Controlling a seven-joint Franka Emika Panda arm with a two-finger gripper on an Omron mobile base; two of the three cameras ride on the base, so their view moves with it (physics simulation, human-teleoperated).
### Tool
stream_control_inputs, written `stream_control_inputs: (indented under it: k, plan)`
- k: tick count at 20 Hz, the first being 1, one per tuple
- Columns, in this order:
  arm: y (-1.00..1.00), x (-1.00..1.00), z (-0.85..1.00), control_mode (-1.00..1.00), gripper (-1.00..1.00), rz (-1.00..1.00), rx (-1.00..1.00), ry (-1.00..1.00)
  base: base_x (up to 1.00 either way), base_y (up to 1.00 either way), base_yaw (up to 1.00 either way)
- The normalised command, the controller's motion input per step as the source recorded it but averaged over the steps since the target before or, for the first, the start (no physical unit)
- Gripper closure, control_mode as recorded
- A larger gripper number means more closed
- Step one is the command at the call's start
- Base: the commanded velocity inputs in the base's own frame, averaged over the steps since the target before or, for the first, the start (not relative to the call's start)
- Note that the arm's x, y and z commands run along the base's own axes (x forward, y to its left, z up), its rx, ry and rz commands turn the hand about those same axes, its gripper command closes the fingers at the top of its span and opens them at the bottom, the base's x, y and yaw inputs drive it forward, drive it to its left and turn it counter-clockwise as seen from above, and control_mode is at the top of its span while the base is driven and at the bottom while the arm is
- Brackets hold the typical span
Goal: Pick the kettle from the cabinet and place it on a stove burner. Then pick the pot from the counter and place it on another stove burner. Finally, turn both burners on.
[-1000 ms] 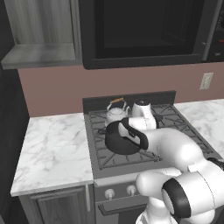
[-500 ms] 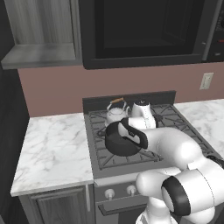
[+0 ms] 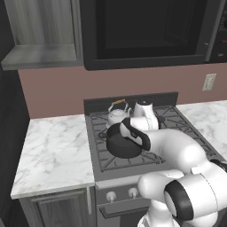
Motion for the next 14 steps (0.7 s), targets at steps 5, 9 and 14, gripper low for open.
stream_control_inputs:
  k: [5,9,14]
  plan:
    - [0.00,-0.16,0.32,-1.00,-1.00,0.00,0.00,-0.01,0.00,0.00,0.00]
    - [0.00,-0.26,0.23,-1.00,-1.00,0.00,0.00,0.00,0.00,0.00,0.00]
    - [-0.02,-0.31,0.25,-1.00,-1.00,0.00,0.00,0.00,0.00,0.00,0.00]
